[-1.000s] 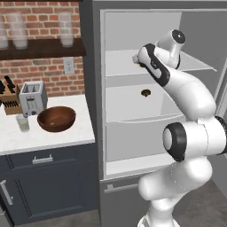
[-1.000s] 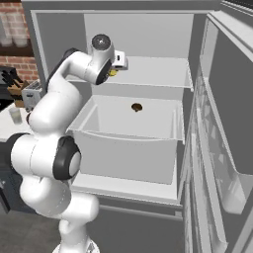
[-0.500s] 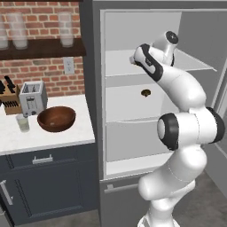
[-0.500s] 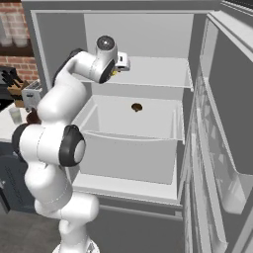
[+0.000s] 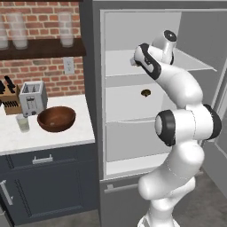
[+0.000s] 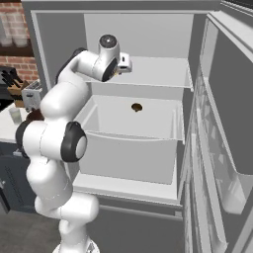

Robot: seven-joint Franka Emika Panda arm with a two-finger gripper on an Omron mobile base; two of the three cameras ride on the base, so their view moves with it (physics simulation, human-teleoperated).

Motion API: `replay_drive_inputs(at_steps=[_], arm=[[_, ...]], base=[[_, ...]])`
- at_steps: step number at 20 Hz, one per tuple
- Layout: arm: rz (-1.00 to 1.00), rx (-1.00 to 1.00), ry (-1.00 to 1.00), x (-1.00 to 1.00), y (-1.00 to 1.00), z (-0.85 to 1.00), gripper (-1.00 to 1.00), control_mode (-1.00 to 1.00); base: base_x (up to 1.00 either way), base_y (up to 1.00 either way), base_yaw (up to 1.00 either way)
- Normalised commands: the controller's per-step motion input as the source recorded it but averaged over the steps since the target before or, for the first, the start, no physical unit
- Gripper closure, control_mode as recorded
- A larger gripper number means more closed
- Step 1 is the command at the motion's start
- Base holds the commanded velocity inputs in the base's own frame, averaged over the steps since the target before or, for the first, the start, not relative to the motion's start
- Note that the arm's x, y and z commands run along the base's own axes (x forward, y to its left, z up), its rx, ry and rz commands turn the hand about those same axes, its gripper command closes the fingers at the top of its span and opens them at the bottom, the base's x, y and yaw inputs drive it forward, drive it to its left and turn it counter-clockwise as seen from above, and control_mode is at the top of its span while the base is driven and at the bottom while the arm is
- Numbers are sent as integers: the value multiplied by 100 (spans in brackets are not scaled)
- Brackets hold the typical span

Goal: Grab a lemon wedge from the fridge and one ice cube from the ice bowl, and put them in the glass of lemonade.

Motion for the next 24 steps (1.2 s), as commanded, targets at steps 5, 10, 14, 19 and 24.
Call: replay_drive_inputs(at_steps=[5, 10, 14, 19, 24], arm=[[0, -1, 2, 7, 0, -28, 100, -100], [0, -1, -3, -18, -1, -24, 100, -100], [0, 0, -13, -100, -17, -22, 100, -100], [0, 0, -12, -100, -15, 0, 100, -100], [-1, -1, 2, -100, 0, 0, 100, -100]], base=[[0, 0, 0], [0, 0, 0], [0, 0, 0], [0, 0, 0], [0, 0, 0]])
